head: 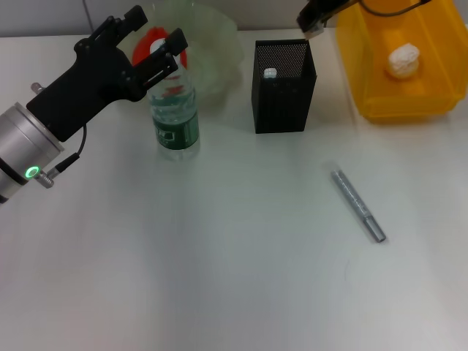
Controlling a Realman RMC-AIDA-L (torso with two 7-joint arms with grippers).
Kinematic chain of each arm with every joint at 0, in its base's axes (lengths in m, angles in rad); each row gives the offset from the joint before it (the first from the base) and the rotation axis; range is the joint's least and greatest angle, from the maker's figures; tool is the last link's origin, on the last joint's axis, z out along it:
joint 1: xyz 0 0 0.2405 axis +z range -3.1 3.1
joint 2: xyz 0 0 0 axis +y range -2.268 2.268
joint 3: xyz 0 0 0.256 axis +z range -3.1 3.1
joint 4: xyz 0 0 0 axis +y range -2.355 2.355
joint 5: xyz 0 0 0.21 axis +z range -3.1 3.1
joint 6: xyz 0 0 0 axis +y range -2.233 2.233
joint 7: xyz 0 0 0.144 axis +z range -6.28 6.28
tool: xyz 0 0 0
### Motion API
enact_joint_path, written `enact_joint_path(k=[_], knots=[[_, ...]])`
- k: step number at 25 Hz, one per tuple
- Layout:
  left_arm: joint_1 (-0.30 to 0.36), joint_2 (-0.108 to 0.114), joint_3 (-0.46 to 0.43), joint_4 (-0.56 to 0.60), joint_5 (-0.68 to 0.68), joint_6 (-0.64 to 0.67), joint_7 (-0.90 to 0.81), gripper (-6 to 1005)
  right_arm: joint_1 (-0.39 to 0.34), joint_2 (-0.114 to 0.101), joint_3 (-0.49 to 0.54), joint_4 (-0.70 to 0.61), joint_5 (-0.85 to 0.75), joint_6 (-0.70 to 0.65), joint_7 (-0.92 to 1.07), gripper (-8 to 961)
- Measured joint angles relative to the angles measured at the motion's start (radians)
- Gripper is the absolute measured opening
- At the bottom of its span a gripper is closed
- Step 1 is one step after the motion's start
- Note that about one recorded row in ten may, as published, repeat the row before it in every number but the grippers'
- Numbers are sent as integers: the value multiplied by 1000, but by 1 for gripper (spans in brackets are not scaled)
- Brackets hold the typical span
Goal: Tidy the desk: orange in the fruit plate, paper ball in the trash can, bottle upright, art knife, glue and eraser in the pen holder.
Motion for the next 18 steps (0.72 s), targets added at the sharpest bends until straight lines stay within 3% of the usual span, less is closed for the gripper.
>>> enact_joint_path(k=[1, 6, 11, 16, 18], knots=[[0, 0, 0, 0, 0, 0, 0, 813, 26, 0, 0, 68, 0, 35, -16, 275], [-1, 0, 0, 1, -1, 1, 0, 813, 59, 12, -6, 158, 0, 94, -43, 276], [-1, 0, 0, 2, -1, 1, 6, 813, 73, 28, -10, 182, -2, 123, -47, 277], [-2, 1, -4, 0, -1, 1, 11, 813, 81, 30, -11, 209, -5, 158, -47, 278], [-2, 1, -5, -2, -1, 0, 12, 813, 81, 30, -12, 209, -5, 161, -47, 323]])
